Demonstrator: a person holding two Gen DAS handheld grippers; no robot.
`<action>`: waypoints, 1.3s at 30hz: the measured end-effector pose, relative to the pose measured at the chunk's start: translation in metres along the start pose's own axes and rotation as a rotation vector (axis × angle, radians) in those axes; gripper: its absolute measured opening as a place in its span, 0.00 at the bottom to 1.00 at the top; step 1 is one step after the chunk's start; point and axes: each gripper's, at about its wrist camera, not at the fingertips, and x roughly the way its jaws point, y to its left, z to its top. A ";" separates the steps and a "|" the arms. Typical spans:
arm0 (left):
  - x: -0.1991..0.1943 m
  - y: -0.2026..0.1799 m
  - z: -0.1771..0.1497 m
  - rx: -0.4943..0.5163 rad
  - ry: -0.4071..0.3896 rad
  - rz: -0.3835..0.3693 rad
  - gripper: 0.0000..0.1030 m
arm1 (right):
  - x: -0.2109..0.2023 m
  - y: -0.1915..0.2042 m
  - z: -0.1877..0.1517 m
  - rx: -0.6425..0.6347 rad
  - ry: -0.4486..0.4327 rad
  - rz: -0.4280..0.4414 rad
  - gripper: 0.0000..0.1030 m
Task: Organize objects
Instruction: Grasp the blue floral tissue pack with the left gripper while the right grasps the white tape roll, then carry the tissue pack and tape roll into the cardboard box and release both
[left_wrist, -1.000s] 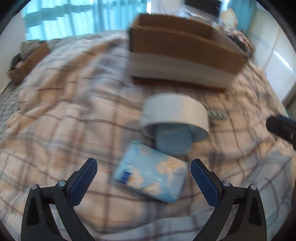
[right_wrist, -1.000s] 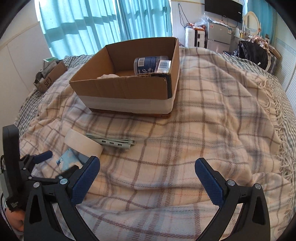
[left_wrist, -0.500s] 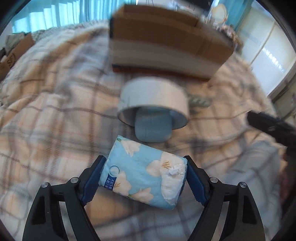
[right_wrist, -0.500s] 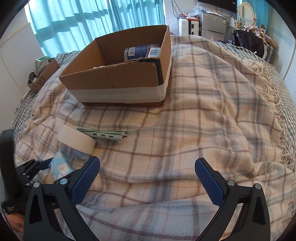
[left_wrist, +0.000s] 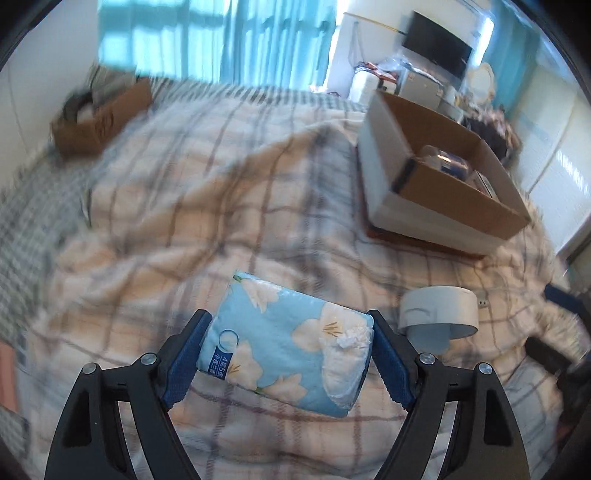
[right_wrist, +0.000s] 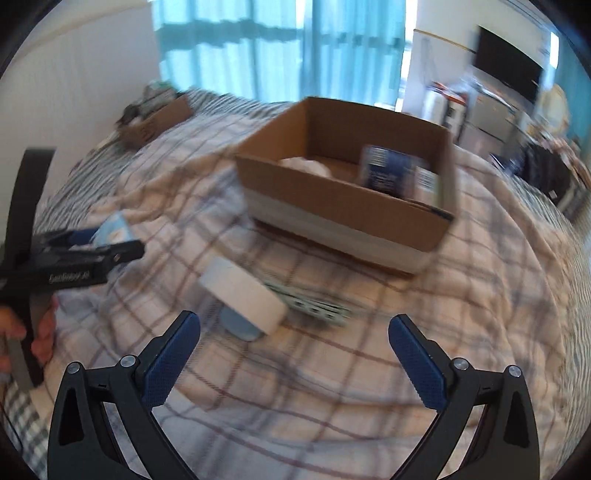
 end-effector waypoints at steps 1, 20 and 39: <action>0.007 0.010 -0.002 -0.046 0.025 -0.022 0.82 | 0.007 0.007 0.002 -0.030 0.017 0.008 0.94; 0.023 0.018 -0.013 -0.077 0.062 -0.080 0.82 | 0.057 0.028 0.029 -0.047 0.066 -0.063 0.26; -0.042 -0.038 -0.017 0.006 -0.015 -0.045 0.82 | -0.043 -0.008 0.005 0.104 -0.074 -0.011 0.03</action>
